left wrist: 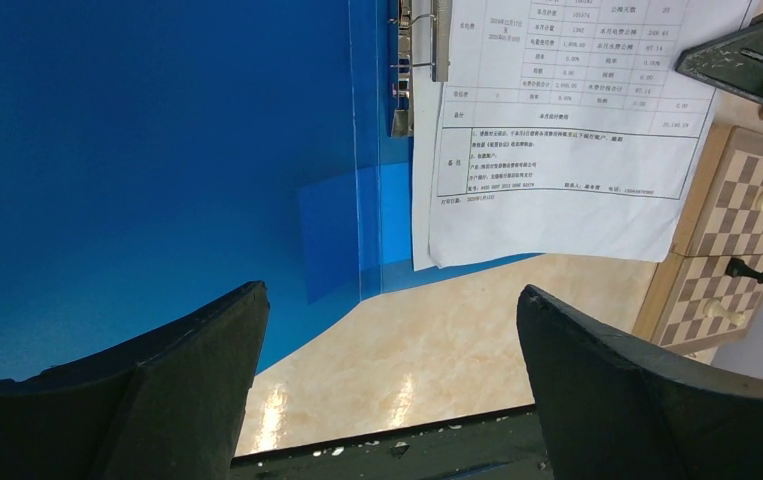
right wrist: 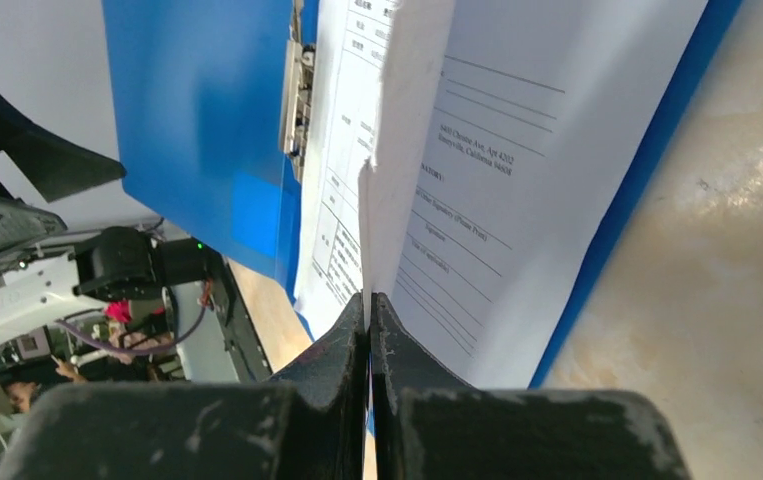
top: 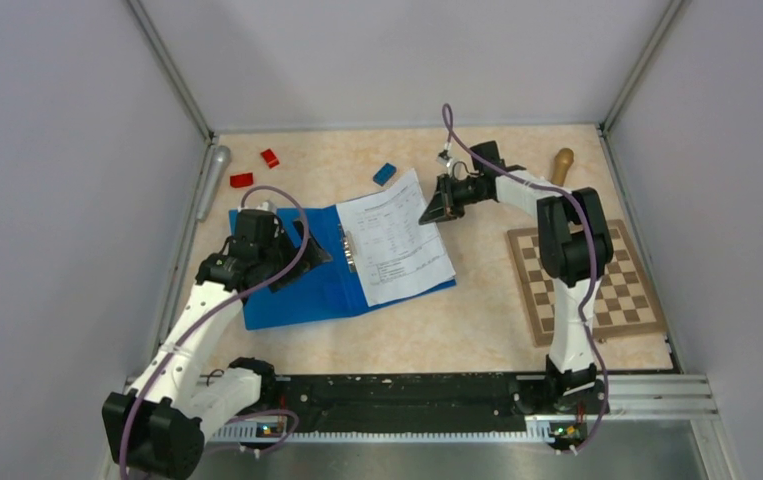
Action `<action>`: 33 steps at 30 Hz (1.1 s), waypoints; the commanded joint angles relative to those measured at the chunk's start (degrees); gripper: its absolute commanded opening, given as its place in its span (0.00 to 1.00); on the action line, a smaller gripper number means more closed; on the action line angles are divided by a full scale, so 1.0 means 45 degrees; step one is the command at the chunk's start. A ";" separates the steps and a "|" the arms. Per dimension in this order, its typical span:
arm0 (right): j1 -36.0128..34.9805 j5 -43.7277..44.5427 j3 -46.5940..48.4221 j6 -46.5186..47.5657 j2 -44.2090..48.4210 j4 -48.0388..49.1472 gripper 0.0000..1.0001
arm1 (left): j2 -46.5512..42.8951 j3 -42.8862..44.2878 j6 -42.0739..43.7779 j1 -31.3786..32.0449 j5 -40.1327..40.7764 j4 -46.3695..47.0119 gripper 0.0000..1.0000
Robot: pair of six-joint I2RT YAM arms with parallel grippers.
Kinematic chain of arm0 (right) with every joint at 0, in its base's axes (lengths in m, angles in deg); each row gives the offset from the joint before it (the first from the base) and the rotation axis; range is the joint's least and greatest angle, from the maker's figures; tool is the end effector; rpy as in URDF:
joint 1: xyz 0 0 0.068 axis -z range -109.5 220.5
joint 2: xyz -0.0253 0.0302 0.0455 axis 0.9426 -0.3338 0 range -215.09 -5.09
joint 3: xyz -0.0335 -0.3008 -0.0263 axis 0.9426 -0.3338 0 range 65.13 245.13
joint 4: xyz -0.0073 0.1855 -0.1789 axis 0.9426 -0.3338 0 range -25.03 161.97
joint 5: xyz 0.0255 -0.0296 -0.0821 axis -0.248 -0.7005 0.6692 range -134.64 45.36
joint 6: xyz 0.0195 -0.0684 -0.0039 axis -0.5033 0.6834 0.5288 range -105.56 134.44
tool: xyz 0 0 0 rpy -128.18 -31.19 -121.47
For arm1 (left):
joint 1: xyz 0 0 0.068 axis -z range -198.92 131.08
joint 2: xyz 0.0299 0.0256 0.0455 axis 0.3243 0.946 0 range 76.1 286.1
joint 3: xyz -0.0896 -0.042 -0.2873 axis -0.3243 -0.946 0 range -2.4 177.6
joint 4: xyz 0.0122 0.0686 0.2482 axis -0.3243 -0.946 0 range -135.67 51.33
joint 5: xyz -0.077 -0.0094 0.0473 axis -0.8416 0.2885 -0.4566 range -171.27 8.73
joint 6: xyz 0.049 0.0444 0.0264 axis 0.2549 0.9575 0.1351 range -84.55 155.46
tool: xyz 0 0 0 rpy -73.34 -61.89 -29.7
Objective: Put the files into the folder
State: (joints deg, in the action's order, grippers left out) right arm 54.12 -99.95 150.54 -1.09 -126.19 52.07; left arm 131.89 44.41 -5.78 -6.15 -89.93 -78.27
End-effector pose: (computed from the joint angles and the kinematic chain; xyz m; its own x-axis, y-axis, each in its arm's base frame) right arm 0.4320 0.1772 0.1865 -0.9249 -0.1131 -0.3629 -0.3723 0.4621 0.8049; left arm 0.1817 -0.0501 0.2810 -0.7581 -0.4964 -0.4230 -0.2447 0.8177 -0.5210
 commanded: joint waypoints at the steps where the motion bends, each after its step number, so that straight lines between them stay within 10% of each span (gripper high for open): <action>1: -0.0056 -0.0165 0.0881 0.1189 0.0041 -0.0575 0.00 | 0.0185 -0.0048 0.0162 -0.0066 -0.0110 0.0304 0.99; 33: -0.0655 -0.0593 0.1634 0.0729 -0.1109 0.0270 0.00 | 0.0710 0.0274 0.0452 -0.0066 -0.0130 0.0073 0.99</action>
State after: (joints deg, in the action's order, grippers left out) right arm 51.65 -102.81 156.02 2.19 -131.09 50.43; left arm 136.02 44.01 -4.62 -6.15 -90.85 -77.92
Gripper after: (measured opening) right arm 0.003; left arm 0.987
